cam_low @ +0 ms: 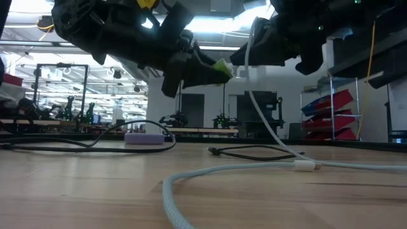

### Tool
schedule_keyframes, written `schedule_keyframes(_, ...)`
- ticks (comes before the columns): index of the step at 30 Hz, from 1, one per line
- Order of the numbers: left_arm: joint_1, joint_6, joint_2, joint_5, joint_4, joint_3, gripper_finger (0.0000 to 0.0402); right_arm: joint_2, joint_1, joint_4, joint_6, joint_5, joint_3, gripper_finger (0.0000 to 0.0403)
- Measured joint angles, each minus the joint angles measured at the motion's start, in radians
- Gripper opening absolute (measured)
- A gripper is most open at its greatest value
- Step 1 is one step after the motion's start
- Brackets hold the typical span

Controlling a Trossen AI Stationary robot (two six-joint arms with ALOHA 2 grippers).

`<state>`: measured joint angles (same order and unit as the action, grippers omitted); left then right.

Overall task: Insert USB
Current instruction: Insert the white usb cable into the green charger adapter, then insert the green charger adapter into the light brown outlet extension

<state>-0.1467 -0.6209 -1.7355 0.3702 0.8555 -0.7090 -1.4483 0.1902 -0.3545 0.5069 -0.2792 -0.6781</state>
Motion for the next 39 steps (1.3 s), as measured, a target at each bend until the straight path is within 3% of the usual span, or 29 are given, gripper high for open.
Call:
schedule_keyframes(8,0.004,0.003,0.002,-0.004,-0.007,-0.003,0.0123,0.058,0.051,-0.052,0.093,-0.046,0.001,0.0067)
schedule_keyframes(17,0.004,0.000,0.002,0.005,-0.015,-0.003,0.0123,0.104,0.066,0.189,-0.010,-0.107,0.002,0.0190)
schedule_keyframes(21,0.004,0.003,0.002,0.006,-0.023,-0.002,0.0123,0.105,0.066,0.194,-0.033,-0.100,0.002,0.0229)
schedule_keyframes(26,0.000,-0.038,0.002,0.010,-0.039,-0.001,0.0123,0.104,0.065,0.195,-0.064,-0.085,0.004,0.0233)
schedule_keyframes(29,-0.009,-0.099,0.002,0.012,-0.037,-0.001,0.0123,0.117,0.065,0.172,-0.107,-0.017,0.054,0.0219)
schedule_keyframes(32,-0.029,-0.187,0.002,0.026,-0.036,-0.001,0.0123,0.148,0.065,0.132,-0.195,0.004,0.131,0.0203)
schedule_keyframes(35,-0.041,-0.257,0.002,0.050,-0.035,-0.001,0.0123,0.171,0.065,0.039,-0.257,-0.062,0.229,0.0196)
schedule_keyframes(37,-0.043,-0.284,0.002,0.055,-0.030,-0.001,0.0123,0.176,0.062,-0.146,-0.306,-0.075,0.290,0.0197)
schedule_keyframes(39,-0.039,-0.290,0.002,0.045,-0.029,-0.001,0.0123,0.160,0.049,-0.377,-0.354,0.005,0.343,0.0202)
